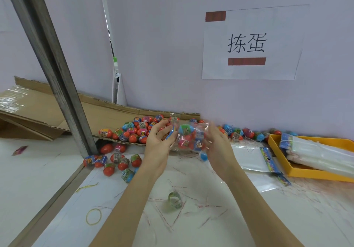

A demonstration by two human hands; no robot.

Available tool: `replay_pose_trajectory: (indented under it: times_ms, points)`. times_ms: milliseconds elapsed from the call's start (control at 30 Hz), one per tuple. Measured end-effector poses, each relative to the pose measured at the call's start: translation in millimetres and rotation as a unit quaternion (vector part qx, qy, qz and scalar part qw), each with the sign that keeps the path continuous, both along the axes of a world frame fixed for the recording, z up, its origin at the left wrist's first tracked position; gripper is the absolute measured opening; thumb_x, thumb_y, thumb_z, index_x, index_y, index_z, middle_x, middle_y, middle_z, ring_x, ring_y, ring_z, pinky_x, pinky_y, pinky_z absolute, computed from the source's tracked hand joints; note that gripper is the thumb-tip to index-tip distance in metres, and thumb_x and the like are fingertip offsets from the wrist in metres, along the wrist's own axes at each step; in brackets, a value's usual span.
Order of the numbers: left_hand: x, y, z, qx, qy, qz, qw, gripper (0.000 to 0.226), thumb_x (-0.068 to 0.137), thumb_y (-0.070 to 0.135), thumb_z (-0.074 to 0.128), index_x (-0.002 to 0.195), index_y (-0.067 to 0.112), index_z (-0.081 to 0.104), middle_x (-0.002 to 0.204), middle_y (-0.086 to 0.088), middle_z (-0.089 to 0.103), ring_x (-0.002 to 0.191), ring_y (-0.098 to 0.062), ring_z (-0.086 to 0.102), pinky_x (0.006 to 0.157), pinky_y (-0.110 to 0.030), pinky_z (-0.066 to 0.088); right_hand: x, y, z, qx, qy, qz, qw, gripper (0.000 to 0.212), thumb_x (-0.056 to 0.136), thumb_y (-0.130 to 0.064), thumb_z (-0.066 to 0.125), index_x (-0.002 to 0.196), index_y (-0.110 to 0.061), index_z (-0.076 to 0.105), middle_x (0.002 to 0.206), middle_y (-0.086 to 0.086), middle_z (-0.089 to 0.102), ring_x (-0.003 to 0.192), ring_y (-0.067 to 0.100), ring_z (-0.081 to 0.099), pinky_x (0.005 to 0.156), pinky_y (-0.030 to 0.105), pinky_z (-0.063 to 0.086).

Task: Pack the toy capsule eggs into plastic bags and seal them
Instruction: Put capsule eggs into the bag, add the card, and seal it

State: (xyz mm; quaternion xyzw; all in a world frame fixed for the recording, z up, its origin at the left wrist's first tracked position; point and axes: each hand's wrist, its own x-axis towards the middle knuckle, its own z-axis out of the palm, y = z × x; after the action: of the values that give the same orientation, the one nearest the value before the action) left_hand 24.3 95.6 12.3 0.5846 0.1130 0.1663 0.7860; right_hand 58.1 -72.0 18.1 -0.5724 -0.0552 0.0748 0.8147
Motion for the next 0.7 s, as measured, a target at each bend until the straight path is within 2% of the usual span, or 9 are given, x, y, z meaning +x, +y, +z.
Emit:
replay_pose_trajectory:
  times_ms: [67,167,233,333,400,467,567,600,700]
  points:
    - [-0.7,-1.0,-1.1,0.014,-0.006,0.014,1.0,0.044,0.093,0.013,0.079,0.132,0.028,0.066,0.131,0.002,0.07,0.127,-0.021,0.065,0.109,-0.046,0.053,-0.6,0.9,-4.0,-0.057,-0.012,0.028,0.998,0.044,0.099,-0.054,0.057,0.121,-0.019,0.072,0.108,0.002,0.079,0.102,0.019,0.076,0.092,0.037,0.059]
    - [-1.3,-3.2,1.2,-0.007,-0.008,0.003,1.0,0.028,0.093,0.016,0.077,0.12,0.023,0.075,0.115,0.002,0.079,0.112,-0.018,0.074,0.105,-0.049,0.056,-4.0,1.4,-6.1,-0.06,-0.046,0.023,0.997,0.031,0.095,-0.041,0.068,0.108,-0.016,0.081,0.104,0.006,0.08,0.101,0.025,0.076,0.087,0.041,0.063]
    - [-4.2,-4.0,4.3,-0.008,-0.008,-0.007,1.0,0.025,0.089,0.029,0.08,0.113,0.02,0.079,0.107,0.0,0.081,0.104,-0.019,0.076,0.102,-0.051,0.058,-5.2,1.5,-5.2,-0.044,-0.045,0.025,0.998,0.018,0.096,-0.032,0.071,0.101,-0.019,0.083,0.105,0.008,0.079,0.101,0.027,0.076,0.086,0.044,0.063]
    - [-6.9,-3.4,3.6,0.062,-0.021,0.024,0.998,0.016,0.092,0.035,0.078,0.099,0.021,0.081,0.098,-0.005,0.081,0.099,-0.029,0.077,0.093,-0.049,0.062,-9.3,3.0,-1.9,-0.02,-0.027,0.027,0.999,0.013,0.096,-0.027,0.072,0.094,-0.026,0.085,0.101,0.003,0.08,0.093,0.02,0.078,0.069,0.032,0.063]
    - [-6.0,-2.6,1.6,0.112,-0.028,0.071,0.991,0.013,0.099,0.032,0.071,0.096,0.022,0.078,0.091,0.001,0.079,0.094,-0.024,0.074,0.084,-0.04,0.062,-12.0,4.9,-0.7,0.008,-0.021,0.006,1.0,0.019,0.098,-0.025,0.069,0.089,-0.029,0.085,0.096,0.0,0.081,0.081,0.011,0.077,0.059,0.023,0.059]
    - [-5.2,-2.7,1.0,0.179,-0.041,0.107,0.977,0.014,0.103,0.032,0.065,0.096,0.023,0.073,0.087,0.003,0.075,0.087,-0.018,0.07,0.077,-0.035,0.058,-14.7,8.5,0.4,0.022,-0.017,-0.02,0.999,0.02,0.099,-0.024,0.068,0.09,-0.029,0.085,0.099,-0.002,0.081,0.079,0.008,0.076,0.058,0.02,0.057]
    - [-5.1,-4.6,0.5,0.251,-0.062,0.123,0.958,0.017,0.107,0.032,0.057,0.095,0.022,0.064,0.092,-0.008,0.071,0.089,-0.028,0.069,0.079,-0.047,0.061,-17.6,13.9,0.9,0.002,-0.031,-0.035,0.999,0.025,0.102,-0.03,0.063,0.092,-0.035,0.084,0.108,-0.005,0.079,0.096,0.014,0.075,0.063,0.021,0.058]
    - [-5.1,-4.9,0.0,0.268,-0.067,0.129,0.952,0.019,0.108,0.031,0.055,0.095,0.02,0.061,0.09,-0.012,0.069,0.088,-0.032,0.068,0.077,-0.047,0.06,-18.1,14.1,1.0,-0.008,-0.034,-0.028,0.999,0.027,0.103,-0.032,0.06,0.092,-0.038,0.084,0.108,-0.006,0.079,0.099,0.016,0.075,0.064,0.022,0.059]
    - [-4.0,-4.0,-3.8,0.304,-0.08,0.152,0.937,0.023,0.109,0.028,0.054,0.092,0.013,0.058,0.084,-0.014,0.065,0.08,-0.033,0.063,0.068,-0.031,0.052,-16.4,13.2,-0.6,-0.03,-0.032,-0.016,0.999,0.028,0.107,-0.035,0.052,0.107,-0.034,0.08,0.104,-0.007,0.079,0.094,0.017,0.078,0.063,0.031,0.063]
